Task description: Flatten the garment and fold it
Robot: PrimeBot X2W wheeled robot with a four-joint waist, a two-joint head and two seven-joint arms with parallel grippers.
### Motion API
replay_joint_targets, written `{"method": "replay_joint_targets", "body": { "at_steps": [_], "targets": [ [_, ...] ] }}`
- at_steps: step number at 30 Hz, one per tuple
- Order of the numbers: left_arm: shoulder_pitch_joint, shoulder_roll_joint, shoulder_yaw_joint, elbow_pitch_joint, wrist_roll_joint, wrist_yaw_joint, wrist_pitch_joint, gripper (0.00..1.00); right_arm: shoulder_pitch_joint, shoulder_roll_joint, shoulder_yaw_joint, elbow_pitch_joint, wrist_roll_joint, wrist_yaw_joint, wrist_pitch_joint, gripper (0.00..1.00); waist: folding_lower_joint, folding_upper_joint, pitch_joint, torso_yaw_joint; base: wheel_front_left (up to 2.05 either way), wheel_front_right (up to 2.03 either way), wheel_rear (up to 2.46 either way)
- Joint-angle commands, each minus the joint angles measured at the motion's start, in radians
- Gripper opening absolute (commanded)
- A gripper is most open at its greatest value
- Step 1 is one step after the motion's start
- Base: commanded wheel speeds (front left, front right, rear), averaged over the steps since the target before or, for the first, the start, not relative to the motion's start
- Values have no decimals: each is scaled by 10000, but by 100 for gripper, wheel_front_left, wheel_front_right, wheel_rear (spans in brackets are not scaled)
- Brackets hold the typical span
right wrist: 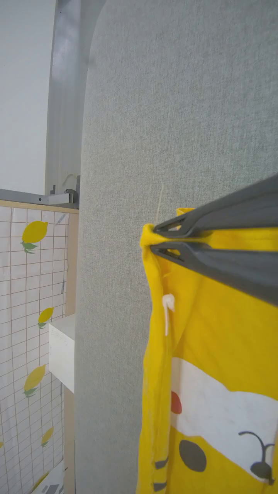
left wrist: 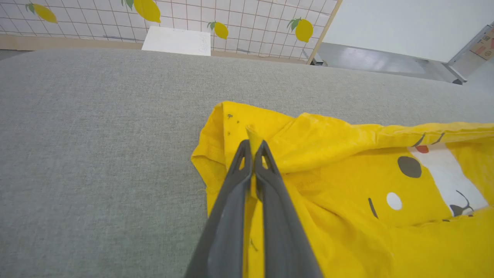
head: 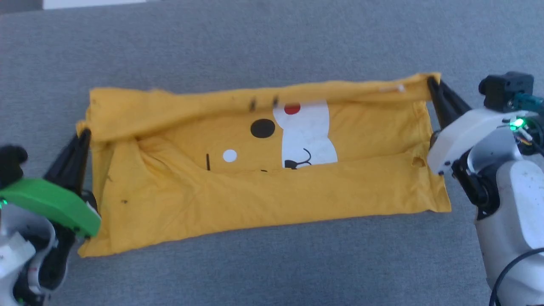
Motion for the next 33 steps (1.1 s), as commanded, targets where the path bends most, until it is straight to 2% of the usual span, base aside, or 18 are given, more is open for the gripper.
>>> {"method": "replay_joint_targets", "body": {
  "at_steps": [1, 10, 17, 23, 24, 25, 26, 27, 28, 29, 33],
  "targets": [
    [349, -46, 35, -40, -190, -26, -98, 0, 191, -95, 38, 41, -15, -13, 103, 0, 1, 0, -562, 458, 0, 0, 0],
    [1673, -206, -514, -23, -652, -325, 106, 0, 887, -893, 403, 240, -396, -13, 1018, 0, 1, 0, -788, 787, 0, 0, 0],
    [1452, -768, -1420, 655, -461, -804, 380, 0, 1277, -1304, 1143, 465, -351, -13, 2012, 0, 1, 0, -618, 937, 0, 0, 0],
    [1141, -1041, -1911, 1662, -190, -1067, 525, 0, 1330, -1376, 1241, 742, -401, -13, 2455, 0, 1, 0, -583, 907, 0, 0, 0],
    [1100, -1104, -1944, 1823, -175, -1092, 500, 0, 1329, -1338, 1163, 809, -410, -13, 2466, 14, 1, 0, -616, 899, 0, 0, 0],
    [1069, -1165, -1957, 1972, -163, -1084, 463, 7, 1345, -1326, 1147, 855, -430, -13, 2455, 46, 1, 0, -673, 898, 0, 0, 0],
    [1048, -1198, -1958, 2080, -119, -1044, 410, 33, 1364, -1333, 1147, 872, -438, -13, 2441, 84, 1, 0, -717, 898, 0, 0, 0],
    [1036, -1240, -1961, 2212, -80, -1001, 353, 85, 1394, -1324, 1061, 901, -434, -13, 2419, 100, 1, 0, -801, 903, 0, 0, 0],
    [1047, -1256, -1975, 2309, -69, -981, 343, 97, 1434, -1334, 1005, 910, -444, -13, 2404, 100, 1, 0, -872, 911, 0, 0, 0],
    [1070, -1262, -1970, 2427, -44, -917, 316, 100, 1501, -1348, 905, 909, -462, -13, 2385, 100, 1, 0, -968, 925, 0, 0, 0],
    [1273, -1406, -1838, 2635, -25, -722, -124, 100, 2021, -1234, 270, 624, -338, -13, 2285, 100, 1, 0, -1423, 1034, 0, 0, 0]
  ]
}}
